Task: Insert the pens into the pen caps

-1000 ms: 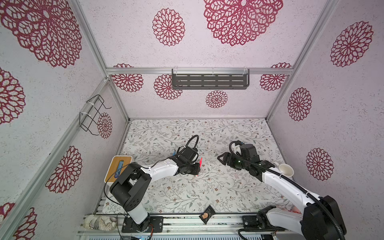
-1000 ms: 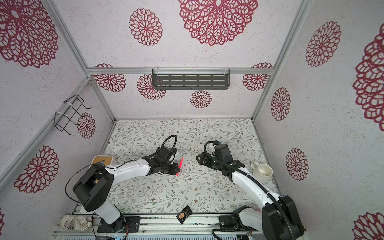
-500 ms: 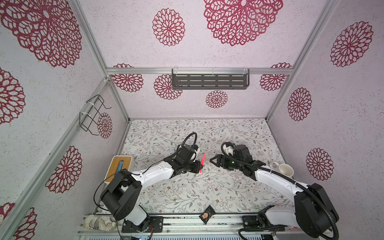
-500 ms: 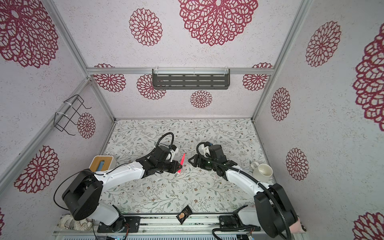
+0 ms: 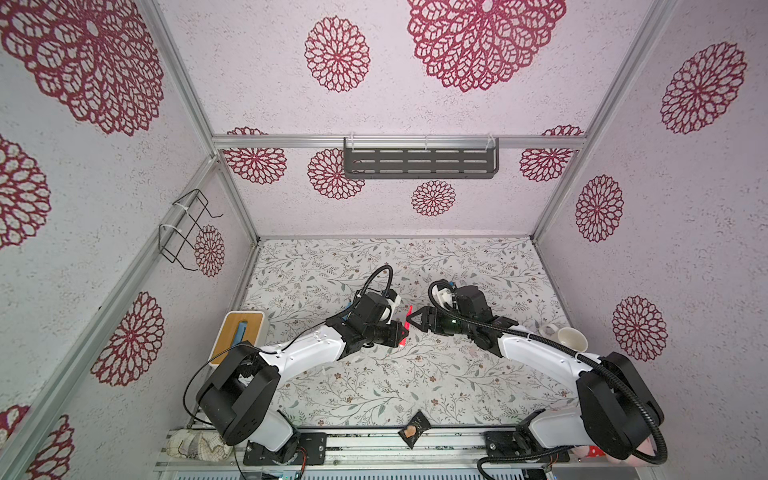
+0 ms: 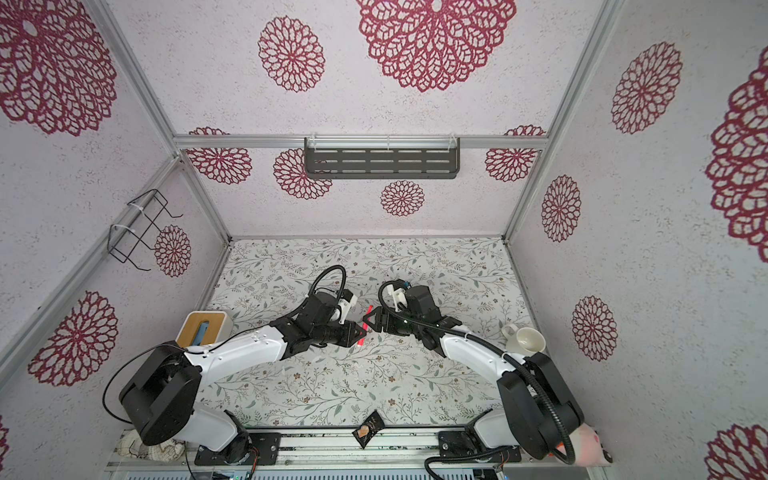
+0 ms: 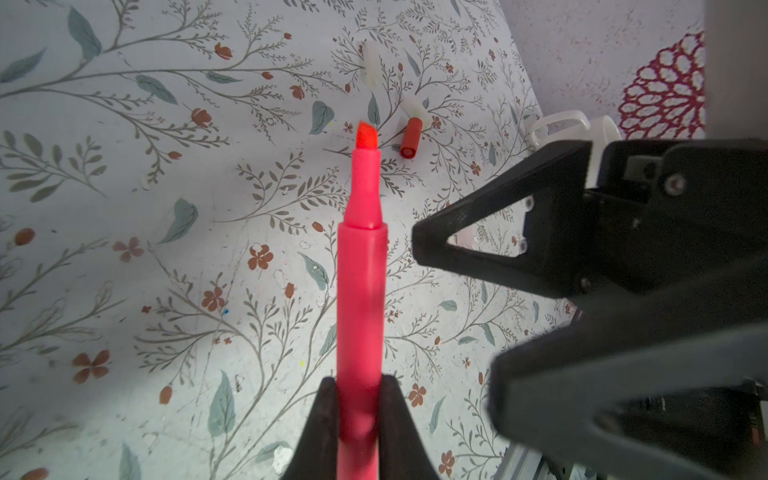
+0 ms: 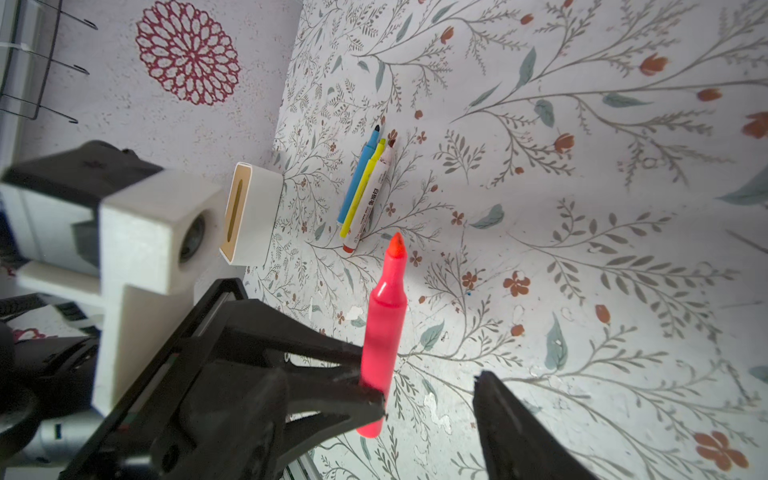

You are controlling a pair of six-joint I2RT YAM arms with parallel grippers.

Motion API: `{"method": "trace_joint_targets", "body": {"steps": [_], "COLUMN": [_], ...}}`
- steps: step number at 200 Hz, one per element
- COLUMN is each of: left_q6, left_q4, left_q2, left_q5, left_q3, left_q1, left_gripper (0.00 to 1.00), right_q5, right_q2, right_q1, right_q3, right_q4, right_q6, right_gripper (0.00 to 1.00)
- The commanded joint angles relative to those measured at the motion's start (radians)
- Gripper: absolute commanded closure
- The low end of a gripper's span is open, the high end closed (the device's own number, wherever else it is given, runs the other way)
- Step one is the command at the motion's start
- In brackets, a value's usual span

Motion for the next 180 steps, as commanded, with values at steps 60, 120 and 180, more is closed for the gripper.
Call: {"method": "trace_joint_targets", "body": {"steps": [60,120,180], "left_q6": [-0.014,-0.022,-0.017], "left_q4": [0.058,0.075,0.069], "left_q2": [-0.034,-0.024,-0.015], "left_q5": [0.024,0.034,0.041], "left_q3": [-0.008,-0.008,0.01], "left_q1": [-0.022,-0.032,-0.033], "left_gripper": [0.87,0.87,0.87], "right_q5": [0.004,0.003,0.0], "right_q2": [0.046,0.053,0.064], "right_q1": [0.017,0.019,0.019], "right_q3": [0.022,0.022,0.021], "right_q4": [0.106,0.124,0.119], "right_q6": [0.044,0.057,0.061], "right_gripper": [0.4,0.51,0.78]}}
